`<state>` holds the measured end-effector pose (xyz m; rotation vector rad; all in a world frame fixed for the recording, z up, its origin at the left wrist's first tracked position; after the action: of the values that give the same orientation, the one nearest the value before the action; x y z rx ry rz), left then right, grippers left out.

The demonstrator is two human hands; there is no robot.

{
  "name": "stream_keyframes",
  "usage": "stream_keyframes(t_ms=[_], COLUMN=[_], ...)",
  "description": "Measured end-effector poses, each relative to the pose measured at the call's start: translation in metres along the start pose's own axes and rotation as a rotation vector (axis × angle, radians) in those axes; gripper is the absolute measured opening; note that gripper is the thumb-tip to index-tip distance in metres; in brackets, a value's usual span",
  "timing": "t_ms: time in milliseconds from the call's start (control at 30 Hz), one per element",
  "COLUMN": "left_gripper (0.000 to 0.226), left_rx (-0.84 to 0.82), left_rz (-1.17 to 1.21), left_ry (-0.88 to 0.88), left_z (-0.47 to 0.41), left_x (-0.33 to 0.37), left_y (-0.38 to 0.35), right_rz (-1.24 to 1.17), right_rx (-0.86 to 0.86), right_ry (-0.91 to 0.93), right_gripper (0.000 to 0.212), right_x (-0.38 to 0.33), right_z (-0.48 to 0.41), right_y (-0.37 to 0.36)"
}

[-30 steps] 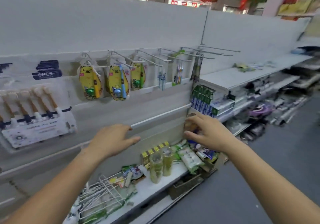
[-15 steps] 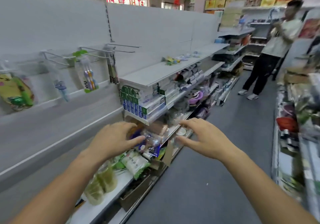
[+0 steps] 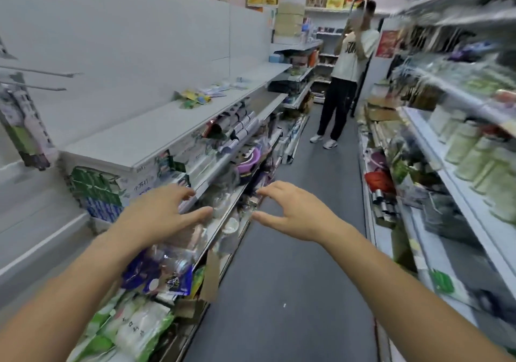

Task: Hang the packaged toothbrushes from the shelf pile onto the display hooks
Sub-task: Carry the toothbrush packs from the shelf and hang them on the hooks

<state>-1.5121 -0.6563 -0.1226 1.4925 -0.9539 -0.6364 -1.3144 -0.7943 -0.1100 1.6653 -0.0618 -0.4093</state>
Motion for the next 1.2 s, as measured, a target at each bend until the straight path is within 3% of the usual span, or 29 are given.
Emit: stream_keyframes(t_ms=[167, 333, 467, 633, 733, 867, 1033, 1200], left_gripper=[0.104, 0.084, 0.101, 0.093, 0.080, 0.080, 0.068, 0.080], left_rx=[0.005, -0.014, -0.029, -0.076, -0.060, -0.021, 0.006, -0.002], left_rz=[0.029, 0.057, 0.039, -0.031, -0.063, -0.098, -0.121, -0.148], left_ry=[-0.066, -0.082, -0.097, -0.078, -0.049, 0.007, 0.117, 0.241], left_z=[-0.093, -0.161, -0.220, -0.307, -0.369, -0.445, -0.514, -0.560], left_x=[-0.022, -0.033, -0.041, -0.057, -0.061, -0.062, -0.084, -0.116], left_y=[-0.005, -0.010, -0.021, -0.048, -0.056, -0.054, -0.051, -0.052], right_rz=[0.052, 0.061, 0.055, 0.120, 0.116, 0.083, 0.083, 0.047], right_rx=[-0.005, 0.011, 0.018, 0.007, 0.028, 0.045, -0.004, -0.007], right_ry=[-0.091, -0.123, -0.139, -0.096, -0.051, 0.020, 0.098, 0.176], right_gripper=[0.063, 0.060, 0.063, 0.067, 0.066, 0.067, 0.085, 0.070], right_x=[0.034, 0.067, 0.106, 0.159, 0.195, 0.240, 0.284, 0.301], right_z=[-0.073, -0.131, -0.175, -0.248, -0.303, -0.376, -0.465, -0.548], right_y=[0.012, 0.014, 0.010, 0.009, 0.019, 0.034, 0.045, 0.041])
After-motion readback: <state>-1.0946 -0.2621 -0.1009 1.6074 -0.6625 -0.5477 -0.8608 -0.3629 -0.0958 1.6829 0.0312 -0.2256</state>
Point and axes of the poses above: each hand's wrist, its own z-axis away from the middle knuckle, its own y-axis out of the back of the hand, x = y × z, the point moved 7 cm from there along -z, towards the middle knuckle, and after that the axes turned 13 degrees about -y, right-handed, at the moved point
